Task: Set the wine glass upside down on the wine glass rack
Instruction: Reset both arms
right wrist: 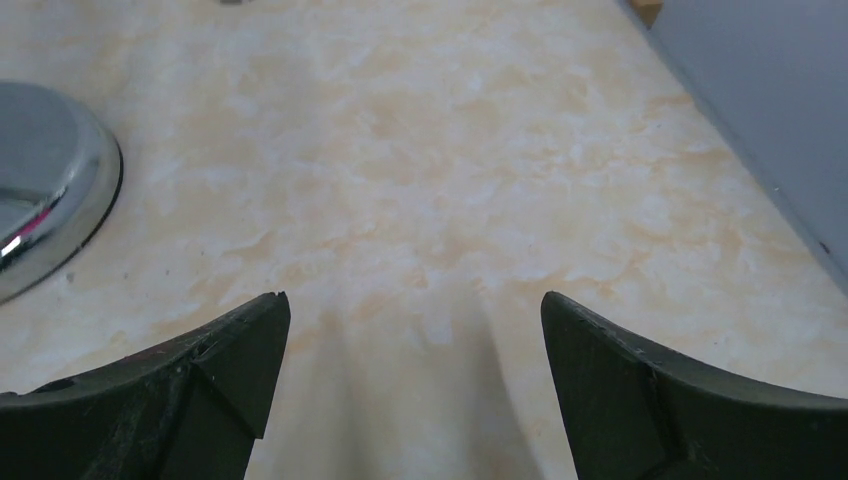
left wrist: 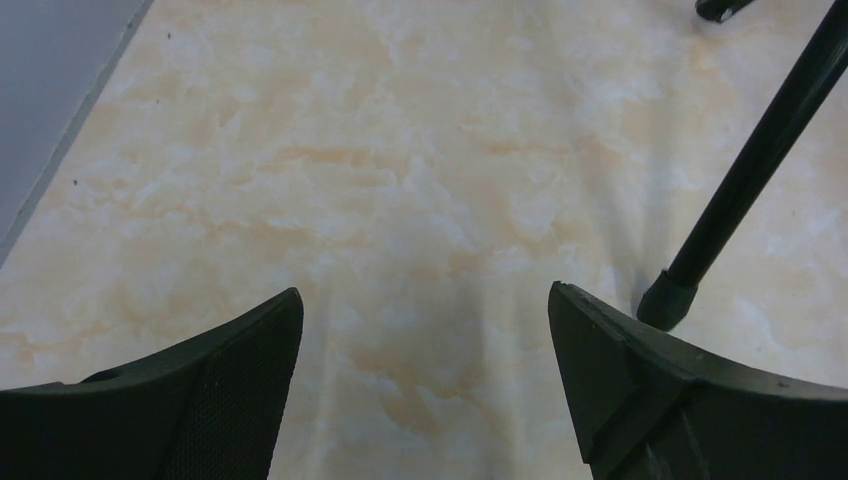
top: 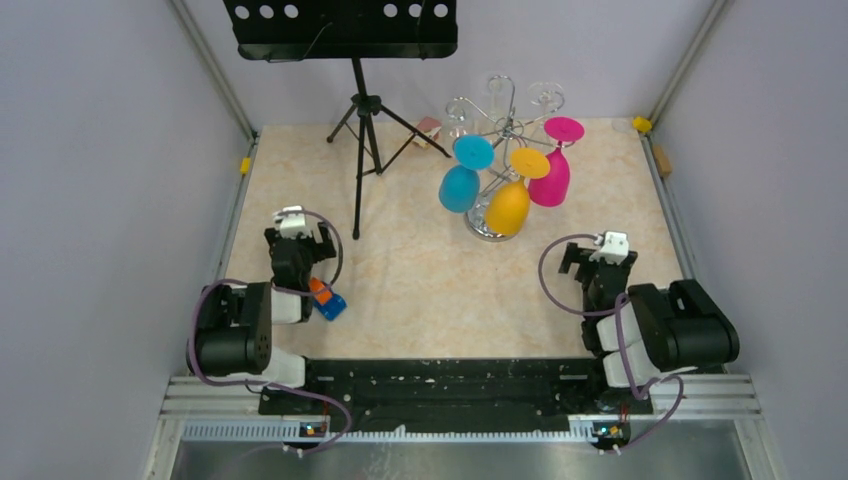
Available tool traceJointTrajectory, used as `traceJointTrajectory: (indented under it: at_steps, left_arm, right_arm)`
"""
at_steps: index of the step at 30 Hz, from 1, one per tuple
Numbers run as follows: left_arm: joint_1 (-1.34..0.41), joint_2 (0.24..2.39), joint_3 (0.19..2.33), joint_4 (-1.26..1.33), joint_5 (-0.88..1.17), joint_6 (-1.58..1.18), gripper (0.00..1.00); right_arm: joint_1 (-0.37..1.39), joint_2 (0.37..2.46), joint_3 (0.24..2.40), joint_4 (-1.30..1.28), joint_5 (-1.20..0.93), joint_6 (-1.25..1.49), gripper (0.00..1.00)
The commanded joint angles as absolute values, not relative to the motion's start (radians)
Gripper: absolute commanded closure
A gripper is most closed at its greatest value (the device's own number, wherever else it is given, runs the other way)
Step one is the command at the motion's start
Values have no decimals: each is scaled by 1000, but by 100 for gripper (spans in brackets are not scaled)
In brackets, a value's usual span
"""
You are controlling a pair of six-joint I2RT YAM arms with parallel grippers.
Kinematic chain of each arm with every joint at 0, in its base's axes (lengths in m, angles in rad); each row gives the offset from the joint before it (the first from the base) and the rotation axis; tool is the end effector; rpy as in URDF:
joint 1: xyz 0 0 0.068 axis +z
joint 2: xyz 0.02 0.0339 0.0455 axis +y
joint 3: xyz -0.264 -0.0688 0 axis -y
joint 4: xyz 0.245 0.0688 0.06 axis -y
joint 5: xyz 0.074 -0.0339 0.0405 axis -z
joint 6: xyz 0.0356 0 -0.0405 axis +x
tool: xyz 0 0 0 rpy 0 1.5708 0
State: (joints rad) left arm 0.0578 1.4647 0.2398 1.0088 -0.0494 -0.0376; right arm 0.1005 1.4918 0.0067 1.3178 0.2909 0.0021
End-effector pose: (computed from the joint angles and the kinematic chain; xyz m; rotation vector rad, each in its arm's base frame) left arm 0.2381 0.0155 0.1424 -0.1207 1.7829 0.0587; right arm 0.1866 0.0086 0.1197 0.1282 1.7295 -0.1772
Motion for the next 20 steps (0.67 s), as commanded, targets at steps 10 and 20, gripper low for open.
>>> traceJointTrajectory:
  at_steps: [10,20]
  left_arm:
    - [63,1473,308,1057,-61,-41,2]
    - [63,1473,306,1060,-58,-38,1]
  right_arm:
    - [87,1462,166,1271,396,51,1]
    - [87,1462,167,1259,394,52,1]
